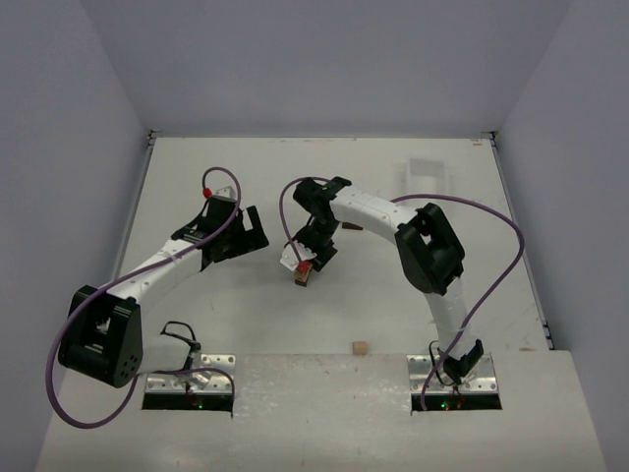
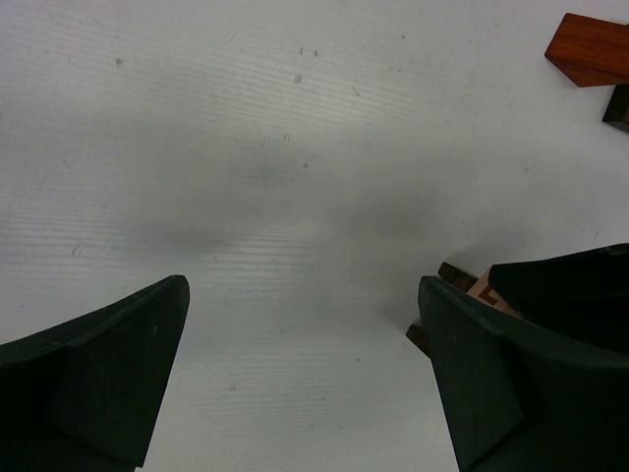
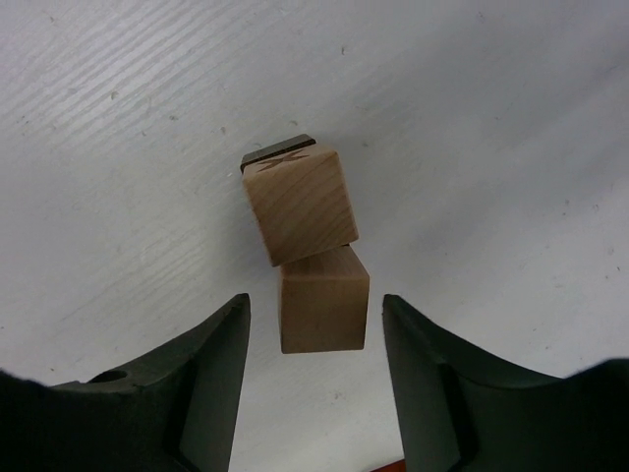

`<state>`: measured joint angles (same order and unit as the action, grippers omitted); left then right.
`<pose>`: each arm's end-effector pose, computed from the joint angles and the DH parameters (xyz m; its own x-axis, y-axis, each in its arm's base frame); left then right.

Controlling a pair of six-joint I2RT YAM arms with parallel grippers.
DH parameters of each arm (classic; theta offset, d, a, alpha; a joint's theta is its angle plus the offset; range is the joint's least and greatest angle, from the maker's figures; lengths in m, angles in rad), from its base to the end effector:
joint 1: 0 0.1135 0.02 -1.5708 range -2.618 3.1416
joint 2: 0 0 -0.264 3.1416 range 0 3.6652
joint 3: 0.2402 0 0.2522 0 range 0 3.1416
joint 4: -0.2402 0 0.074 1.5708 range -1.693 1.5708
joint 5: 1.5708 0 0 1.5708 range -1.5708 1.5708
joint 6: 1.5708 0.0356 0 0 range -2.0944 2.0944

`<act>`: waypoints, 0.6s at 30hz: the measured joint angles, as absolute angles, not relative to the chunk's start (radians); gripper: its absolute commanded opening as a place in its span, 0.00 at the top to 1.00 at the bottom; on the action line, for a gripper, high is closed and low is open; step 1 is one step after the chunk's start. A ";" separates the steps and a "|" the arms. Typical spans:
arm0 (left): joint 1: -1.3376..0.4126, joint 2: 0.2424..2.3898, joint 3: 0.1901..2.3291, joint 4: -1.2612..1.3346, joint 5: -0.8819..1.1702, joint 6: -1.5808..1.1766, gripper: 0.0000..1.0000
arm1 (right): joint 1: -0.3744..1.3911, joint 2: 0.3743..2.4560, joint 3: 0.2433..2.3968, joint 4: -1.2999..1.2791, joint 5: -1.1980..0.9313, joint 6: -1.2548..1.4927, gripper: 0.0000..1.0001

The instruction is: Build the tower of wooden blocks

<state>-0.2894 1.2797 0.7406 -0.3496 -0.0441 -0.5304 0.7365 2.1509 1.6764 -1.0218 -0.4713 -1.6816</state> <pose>0.2442 -0.0711 0.2071 -0.7725 -0.2973 -0.5611 -0.1534 0.9448 -0.2894 0.2987 0.2927 0.1703 0.7014 -0.5594 -0.4418 -0.6653 -0.7362 -0.1240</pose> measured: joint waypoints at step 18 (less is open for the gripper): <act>-0.296 1.229 0.741 -0.362 -0.050 -0.531 0.00 | 0.738 2.136 1.672 -0.971 -0.462 -1.628 0.21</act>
<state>-0.2962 1.2292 0.7406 -0.3617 -0.0503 -0.5314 0.7376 2.1361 1.6723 -0.9712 -0.4624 -1.6278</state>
